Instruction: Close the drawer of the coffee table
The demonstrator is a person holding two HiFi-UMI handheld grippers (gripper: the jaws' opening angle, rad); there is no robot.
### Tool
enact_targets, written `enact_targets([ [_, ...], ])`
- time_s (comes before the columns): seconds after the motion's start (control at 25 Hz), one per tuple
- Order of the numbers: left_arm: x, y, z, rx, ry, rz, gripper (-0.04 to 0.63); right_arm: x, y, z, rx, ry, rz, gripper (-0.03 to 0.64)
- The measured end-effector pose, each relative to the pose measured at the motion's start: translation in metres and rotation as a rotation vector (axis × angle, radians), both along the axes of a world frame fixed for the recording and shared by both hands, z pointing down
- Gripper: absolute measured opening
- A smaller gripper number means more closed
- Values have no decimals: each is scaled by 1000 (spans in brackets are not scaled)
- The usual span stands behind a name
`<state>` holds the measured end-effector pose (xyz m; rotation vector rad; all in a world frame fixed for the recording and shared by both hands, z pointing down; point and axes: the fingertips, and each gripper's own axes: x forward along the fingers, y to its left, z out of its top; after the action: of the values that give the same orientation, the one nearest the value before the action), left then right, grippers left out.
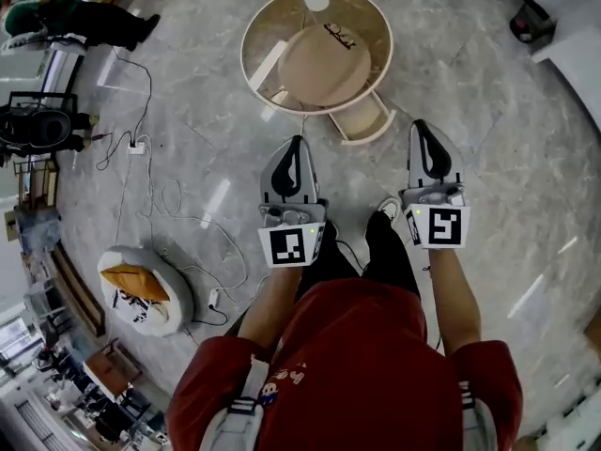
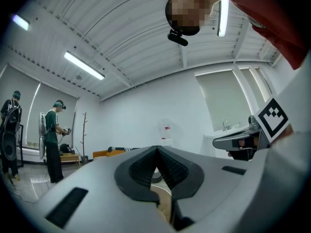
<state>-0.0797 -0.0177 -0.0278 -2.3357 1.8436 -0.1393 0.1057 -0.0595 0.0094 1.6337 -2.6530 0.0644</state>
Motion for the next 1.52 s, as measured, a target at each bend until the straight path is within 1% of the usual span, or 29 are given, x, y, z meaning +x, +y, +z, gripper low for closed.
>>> enact_targets([
  [0.08, -1, -8, 25, -18, 5, 33, 12, 2, 0, 30, -39, 1, 26, 28],
  [0.16, -2, -17, 49, -13, -4, 72, 12, 2, 0, 63, -65, 12, 56, 25],
  [0.24, -5, -22, 79, -12, 5, 98, 12, -3, 1, 101, -84, 35, 76, 23],
  [0.36, -13, -14, 140, -47, 31, 125, 12, -13, 16, 167, -128, 53, 97, 23],
  [0.48, -18, -10, 203, -80, 41, 159, 12, -22, 30, 235, -180, 72, 98, 23],
  [0.64, -26, -5, 288, -111, 56, 178, 12, -35, 40, 319, -212, 83, 100, 22],
  [0.88, -35, 10, 405, -158, 106, 202, 12, -55, 52, 435, -248, 141, 23, 21],
  [1.0, -37, 13, 461, -186, 96, 228, 12, -59, 54, 485, -261, 149, 8, 21],
  [1.12, -40, 12, 506, -191, 70, 243, 12, -61, 51, 523, -252, 166, -8, 21],
  [1.24, -46, 8, 548, -186, 62, 222, 12, -62, 44, 556, -238, 161, -9, 21],
  [1.44, -56, 4, 628, -163, 87, 120, 12, -54, 35, 627, -209, 161, -7, 21],
  [1.52, -58, 5, 662, -152, 93, 99, 12, -53, 31, 659, -193, 165, -12, 21],
])
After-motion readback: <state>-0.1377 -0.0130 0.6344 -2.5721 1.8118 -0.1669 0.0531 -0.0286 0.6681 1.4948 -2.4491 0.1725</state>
